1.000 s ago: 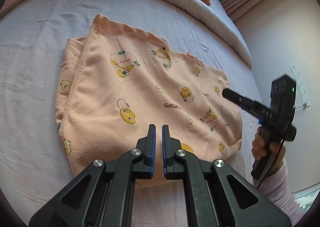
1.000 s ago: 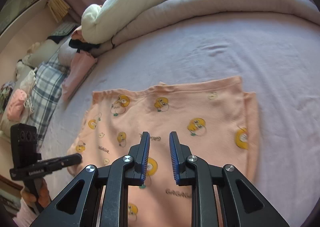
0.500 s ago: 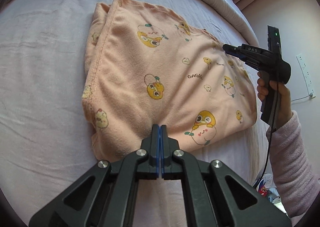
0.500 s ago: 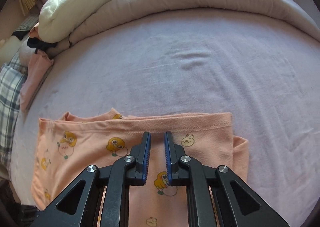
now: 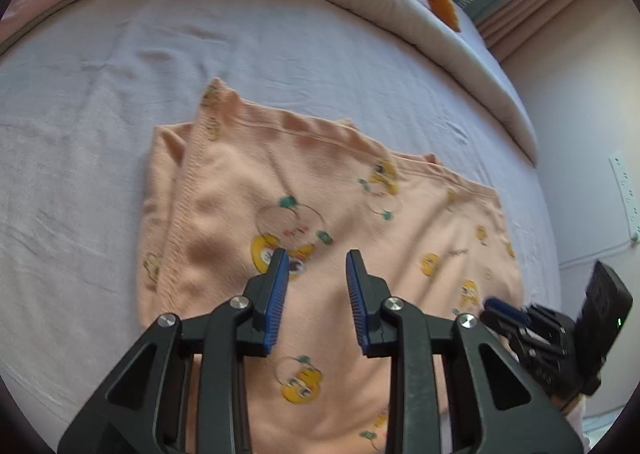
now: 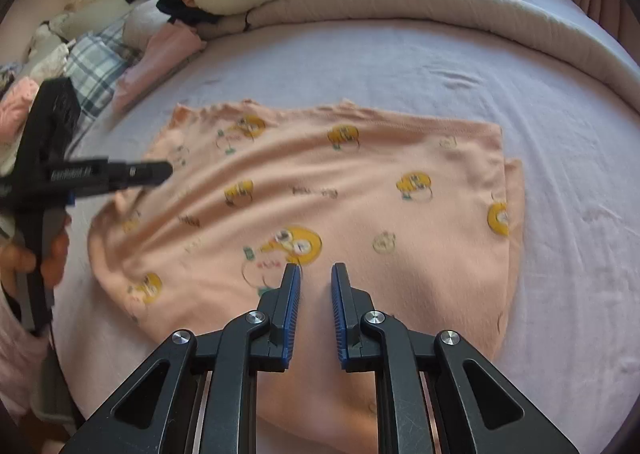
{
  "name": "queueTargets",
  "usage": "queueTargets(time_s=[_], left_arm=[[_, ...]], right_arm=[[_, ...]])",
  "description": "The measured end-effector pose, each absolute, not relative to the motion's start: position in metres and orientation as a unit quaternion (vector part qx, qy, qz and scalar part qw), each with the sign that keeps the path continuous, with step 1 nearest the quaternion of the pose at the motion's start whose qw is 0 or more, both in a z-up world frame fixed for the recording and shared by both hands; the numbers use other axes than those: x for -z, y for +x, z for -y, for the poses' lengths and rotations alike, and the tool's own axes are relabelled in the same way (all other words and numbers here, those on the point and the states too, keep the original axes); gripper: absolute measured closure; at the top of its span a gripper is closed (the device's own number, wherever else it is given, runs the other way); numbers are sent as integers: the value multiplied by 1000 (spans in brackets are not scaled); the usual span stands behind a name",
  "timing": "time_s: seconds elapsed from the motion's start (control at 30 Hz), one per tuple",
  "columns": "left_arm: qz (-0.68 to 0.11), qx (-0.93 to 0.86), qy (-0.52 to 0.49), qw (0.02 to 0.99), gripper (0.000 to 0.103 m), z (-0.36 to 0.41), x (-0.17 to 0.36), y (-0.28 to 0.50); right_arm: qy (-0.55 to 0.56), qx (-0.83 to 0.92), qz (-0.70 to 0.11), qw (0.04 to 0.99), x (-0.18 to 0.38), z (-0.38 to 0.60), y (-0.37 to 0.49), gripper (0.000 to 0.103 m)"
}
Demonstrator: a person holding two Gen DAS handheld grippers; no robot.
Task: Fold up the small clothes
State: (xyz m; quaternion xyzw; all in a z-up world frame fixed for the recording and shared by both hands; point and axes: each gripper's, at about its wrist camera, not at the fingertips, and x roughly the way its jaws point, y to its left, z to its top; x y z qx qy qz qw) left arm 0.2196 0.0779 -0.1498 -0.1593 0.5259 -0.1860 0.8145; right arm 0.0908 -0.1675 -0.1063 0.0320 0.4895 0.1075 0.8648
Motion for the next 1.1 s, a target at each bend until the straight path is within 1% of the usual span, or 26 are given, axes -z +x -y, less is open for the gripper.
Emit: queueTargets(time_s=[0.03,0.07,0.1,0.17,0.23,0.33,0.43,0.47,0.5,0.53,0.57,0.6,0.7,0.77,0.8,0.83,0.97,1.03,1.1], left_arm=[[-526,172,-163,816,83,-84,154,225],[-527,163,-169,817,94,-92,153,233],[-525,153,-172,820,99,-97,155,238],[-522,138,-174,823,101,-104,157,249],[-525,137,-189,818,101,-108,156,256],[-521,126,-184,824,100,-112,145,256],[-511,125,-179,831,88,-119,131,245],[-507,126,-179,834,79,-123,128,237],[-503,128,-180,836,69,-128,124,229],[-499,127,-180,838,65,-133,121,220],[-494,125,-183,841,58,-140,118,211],[-490,126,-189,841,53,-146,116,202],[-492,129,-219,833,43,-163,118,176],[-497,135,-243,822,38,-172,125,161],[-501,137,-257,815,37,-177,129,154],[-504,138,-269,809,37,-180,132,146],[-517,153,-319,780,34,-188,148,129],[-516,157,-330,775,34,-189,151,128],[-512,162,-337,773,32,-190,151,127]], right_arm=[[26,-105,-495,862,112,170,83,90],[29,-106,-496,861,115,174,82,90],[37,-109,-494,862,117,176,76,90],[61,-112,-494,860,119,187,61,90],[95,-116,-497,855,118,197,50,90],[101,-99,-505,851,117,206,40,90],[103,-86,-505,852,112,210,28,90],[106,-85,-502,854,109,211,24,89],[109,-84,-498,856,108,211,20,86],[113,-84,-495,857,106,212,16,78],[116,-84,-492,859,105,212,12,74],[119,-83,-489,860,103,212,9,70],[132,-87,-482,862,99,209,3,68],[136,-89,-478,863,97,204,2,64],[137,-91,-476,864,96,201,2,56],[139,-94,-474,864,95,197,3,52],[147,-117,-469,863,92,181,6,51],[147,-126,-470,861,93,172,9,50],[151,-132,-470,860,95,164,14,50]])
